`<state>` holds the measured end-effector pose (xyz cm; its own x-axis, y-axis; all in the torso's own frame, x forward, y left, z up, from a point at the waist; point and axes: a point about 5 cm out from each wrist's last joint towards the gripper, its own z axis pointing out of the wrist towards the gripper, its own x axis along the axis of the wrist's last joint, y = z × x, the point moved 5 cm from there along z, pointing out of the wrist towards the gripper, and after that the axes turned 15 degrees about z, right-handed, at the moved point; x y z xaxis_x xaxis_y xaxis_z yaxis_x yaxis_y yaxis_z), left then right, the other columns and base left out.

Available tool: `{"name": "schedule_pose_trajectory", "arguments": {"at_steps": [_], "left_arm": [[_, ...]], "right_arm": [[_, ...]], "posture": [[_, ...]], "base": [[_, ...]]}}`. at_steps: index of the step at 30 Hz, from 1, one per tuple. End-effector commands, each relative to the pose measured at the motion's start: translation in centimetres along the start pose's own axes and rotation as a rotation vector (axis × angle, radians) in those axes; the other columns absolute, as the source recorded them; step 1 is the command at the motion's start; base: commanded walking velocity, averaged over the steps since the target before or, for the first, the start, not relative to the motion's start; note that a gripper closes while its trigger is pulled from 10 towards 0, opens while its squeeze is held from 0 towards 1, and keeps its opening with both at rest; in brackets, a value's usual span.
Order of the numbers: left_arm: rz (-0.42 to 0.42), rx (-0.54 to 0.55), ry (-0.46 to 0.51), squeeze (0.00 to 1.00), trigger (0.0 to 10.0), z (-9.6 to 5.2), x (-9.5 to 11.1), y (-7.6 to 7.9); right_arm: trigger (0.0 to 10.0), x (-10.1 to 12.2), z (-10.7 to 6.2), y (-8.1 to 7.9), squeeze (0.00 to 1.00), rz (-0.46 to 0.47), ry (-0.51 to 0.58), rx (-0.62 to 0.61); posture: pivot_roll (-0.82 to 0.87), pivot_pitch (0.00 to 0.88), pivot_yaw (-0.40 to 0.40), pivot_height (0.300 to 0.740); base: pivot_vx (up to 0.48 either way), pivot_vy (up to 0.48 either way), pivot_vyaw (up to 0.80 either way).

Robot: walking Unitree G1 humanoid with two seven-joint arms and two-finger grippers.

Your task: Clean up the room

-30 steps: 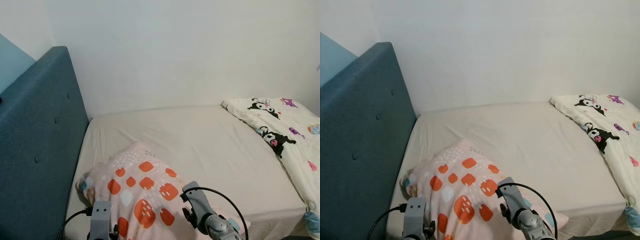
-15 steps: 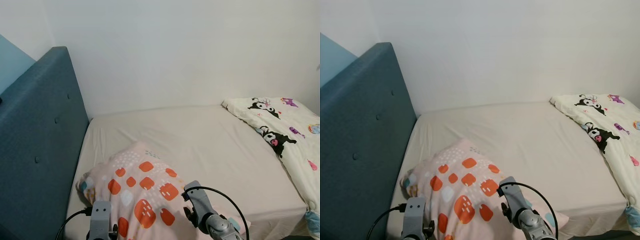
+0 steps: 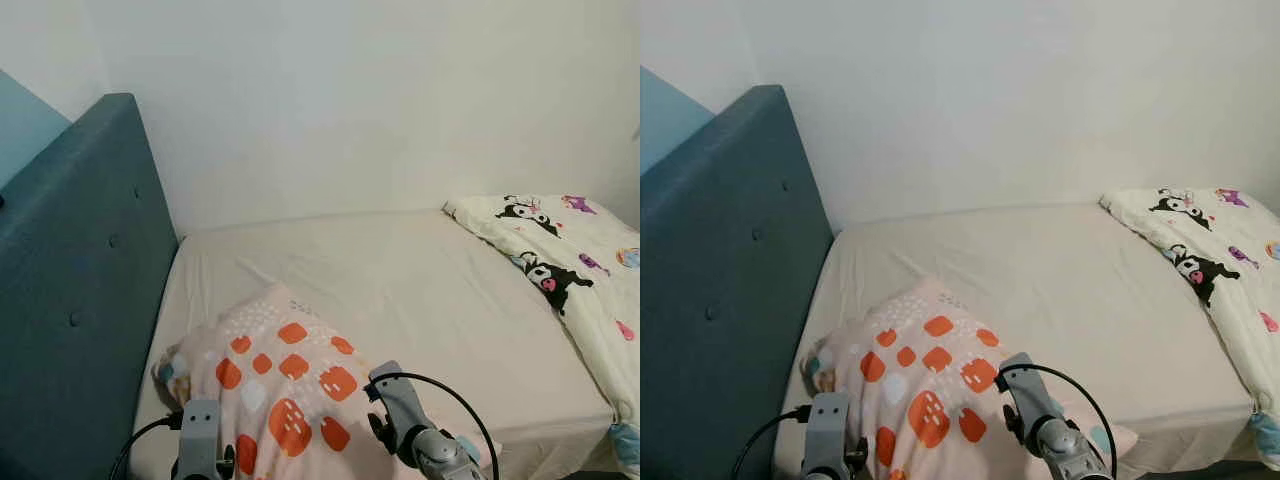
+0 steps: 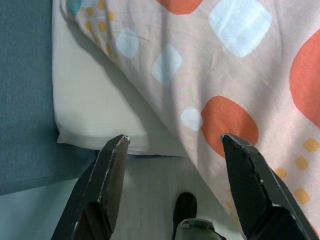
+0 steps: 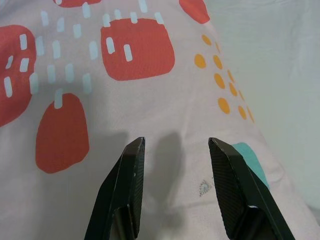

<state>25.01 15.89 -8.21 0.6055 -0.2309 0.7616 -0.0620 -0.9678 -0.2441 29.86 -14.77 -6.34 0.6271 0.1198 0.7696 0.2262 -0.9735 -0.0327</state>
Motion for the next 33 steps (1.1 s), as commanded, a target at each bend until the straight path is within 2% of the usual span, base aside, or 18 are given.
{"name": "schedule_pose_trajectory", "arguments": {"at_steps": [1,33], "left_arm": [[0.001,0.011,0.003,0.00,10.0,0.02,0.06,-0.35],[0.009,0.008,0.001,0.00,10.0,0.06,-0.03,-0.44]], "right_arm": [[10.0,-0.26,-0.02,-0.10,0.00,0.004,-0.004,0.004],[10.0,-0.23,-0.03,-0.01,0.00,0.004,-0.003,-0.002]], "posture": [[-0.11,0.000,-0.045,0.740],[-0.11,0.000,-0.040,0.740]], "base": [[0.000,0.000,0.00],[0.000,0.000,0.00]]}}
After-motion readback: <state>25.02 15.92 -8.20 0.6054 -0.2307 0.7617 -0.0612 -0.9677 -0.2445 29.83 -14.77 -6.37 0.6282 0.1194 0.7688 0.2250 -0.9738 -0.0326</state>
